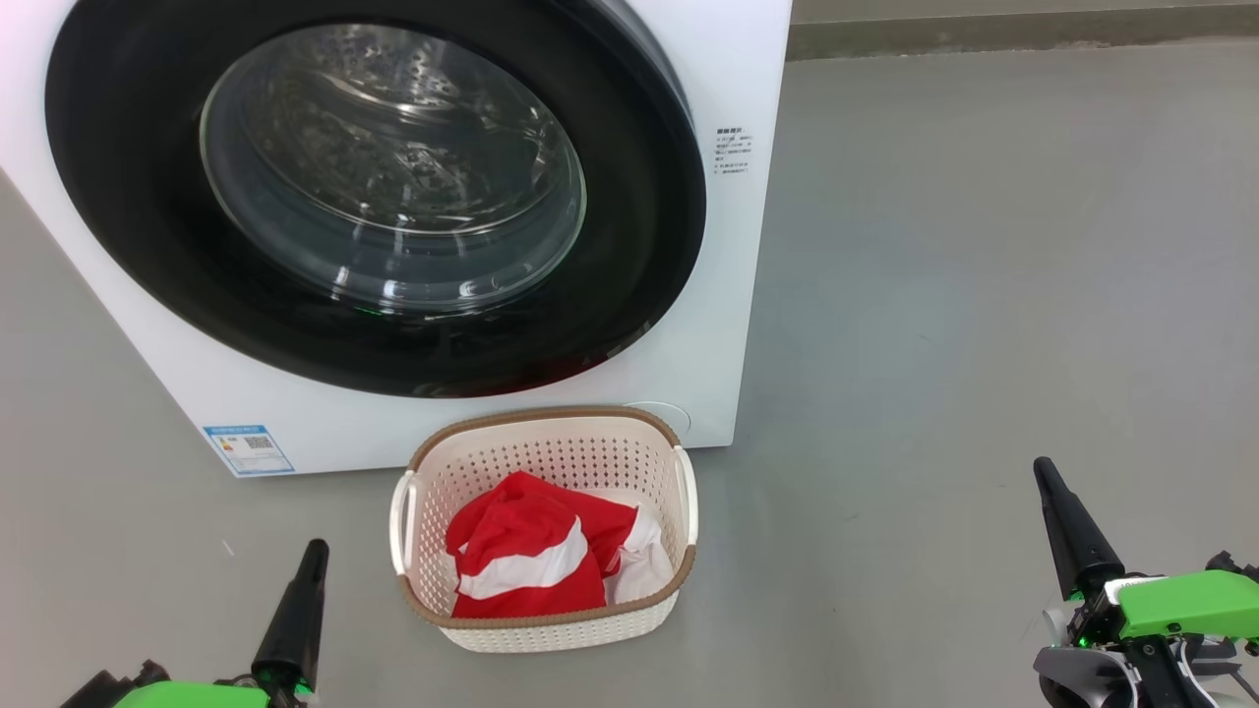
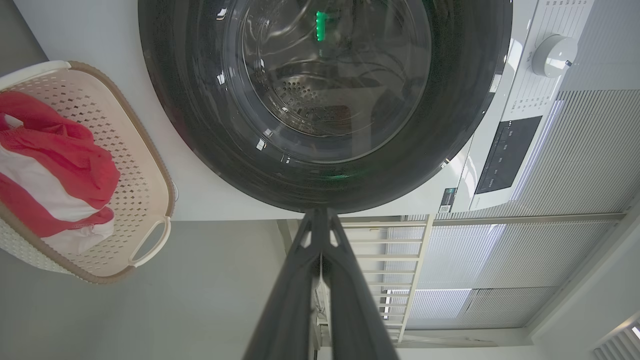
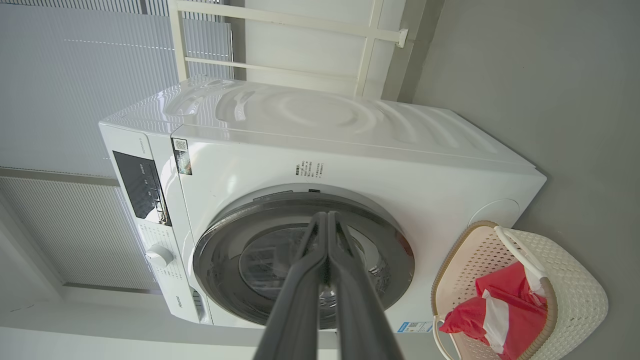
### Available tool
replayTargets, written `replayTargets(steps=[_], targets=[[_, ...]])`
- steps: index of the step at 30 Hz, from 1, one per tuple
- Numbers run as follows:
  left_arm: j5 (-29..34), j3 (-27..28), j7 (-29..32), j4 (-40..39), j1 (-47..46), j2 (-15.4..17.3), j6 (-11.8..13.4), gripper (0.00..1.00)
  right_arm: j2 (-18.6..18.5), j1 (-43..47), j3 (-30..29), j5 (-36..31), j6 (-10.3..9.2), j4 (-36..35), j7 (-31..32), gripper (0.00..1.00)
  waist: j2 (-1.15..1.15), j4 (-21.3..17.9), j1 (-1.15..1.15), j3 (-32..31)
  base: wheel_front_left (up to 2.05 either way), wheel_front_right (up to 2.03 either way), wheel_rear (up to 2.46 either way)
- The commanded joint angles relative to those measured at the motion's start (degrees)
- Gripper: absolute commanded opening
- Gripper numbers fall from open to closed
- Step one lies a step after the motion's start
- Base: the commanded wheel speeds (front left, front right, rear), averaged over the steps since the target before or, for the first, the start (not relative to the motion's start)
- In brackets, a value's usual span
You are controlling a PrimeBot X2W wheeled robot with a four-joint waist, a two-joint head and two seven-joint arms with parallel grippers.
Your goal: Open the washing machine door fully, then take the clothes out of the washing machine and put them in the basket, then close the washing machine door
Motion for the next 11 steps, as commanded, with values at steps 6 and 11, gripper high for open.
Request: replayTargets(steps=[6, 11], targets=[[-0.4, 1.9, 0.3, -1.2, -2.2, 1.0, -0.4, 0.0, -0.8, -2.5, 0.9, 0.3, 0.05, -1.4, 0.4, 0.0, 0.0, 0.0, 0.0, 0.0, 0.0, 0.0, 0.0], [-0.4, 1.9, 0.3, -1.2, -2.2, 1.0, -0.4, 0.0, -0.8, -2.5, 0.9, 0.3, 0.05, -1.4, 0.4, 0.0, 0.0, 0.0, 0.0, 0.0, 0.0, 0.0, 0.0]])
